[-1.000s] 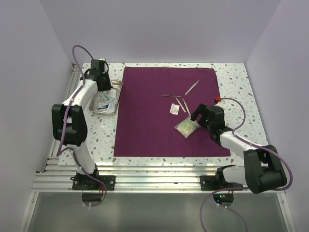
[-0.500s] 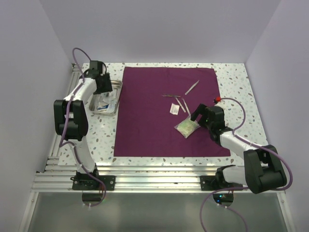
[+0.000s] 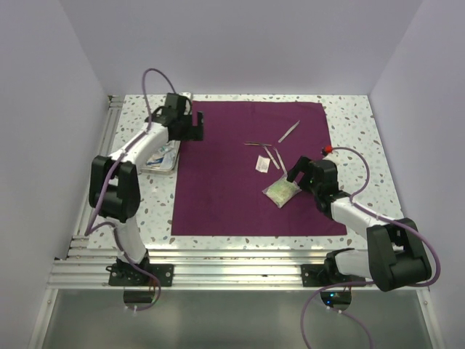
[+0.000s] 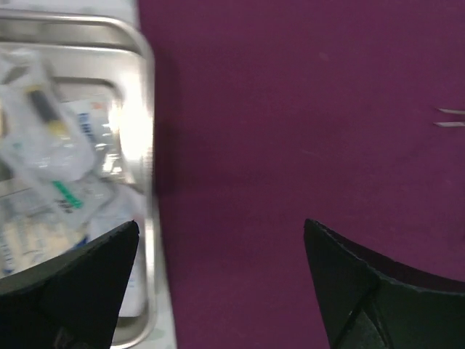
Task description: Prepare the surgical pack
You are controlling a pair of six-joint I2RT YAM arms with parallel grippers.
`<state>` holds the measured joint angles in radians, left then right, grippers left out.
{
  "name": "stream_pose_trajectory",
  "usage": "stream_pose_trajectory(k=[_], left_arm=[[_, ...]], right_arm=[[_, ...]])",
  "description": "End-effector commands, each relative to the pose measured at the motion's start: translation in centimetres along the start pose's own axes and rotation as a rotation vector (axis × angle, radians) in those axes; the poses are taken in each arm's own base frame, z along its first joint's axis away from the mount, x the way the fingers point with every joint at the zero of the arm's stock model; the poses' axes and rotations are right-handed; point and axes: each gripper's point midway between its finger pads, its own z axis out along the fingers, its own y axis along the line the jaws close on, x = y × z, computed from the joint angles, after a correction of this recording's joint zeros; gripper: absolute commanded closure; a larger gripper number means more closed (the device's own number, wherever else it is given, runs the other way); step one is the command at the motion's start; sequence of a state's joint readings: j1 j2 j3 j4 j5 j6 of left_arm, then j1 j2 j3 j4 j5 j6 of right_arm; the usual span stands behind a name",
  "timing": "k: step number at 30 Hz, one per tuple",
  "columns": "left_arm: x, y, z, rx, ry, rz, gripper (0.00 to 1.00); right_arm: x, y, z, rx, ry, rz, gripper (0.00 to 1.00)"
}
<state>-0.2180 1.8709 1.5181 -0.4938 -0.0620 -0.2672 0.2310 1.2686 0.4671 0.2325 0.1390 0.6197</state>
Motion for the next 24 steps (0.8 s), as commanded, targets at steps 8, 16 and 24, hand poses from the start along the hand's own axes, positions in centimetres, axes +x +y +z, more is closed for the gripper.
stream_pose_trajectory(k=[8,16,24], left_arm=[[2.4,-15.1,0.1,0.217,-0.013,0.178,0.0],[6.4,-22.5,2.0,0.277,0.057,0.194,0.04],[8.6,-28.6,1.9,0.335,0.082,0.242,0.05]], right_arm=[[-1.0,0.6,-0.4,-0.021,-0.038,0.0,0.02],[-1.2,0.5,-0.5,-0.008,-0.055,0.032,0.02],[-1.5,0.2,-0.7,0.008,-0.073,0.041,0.02]])
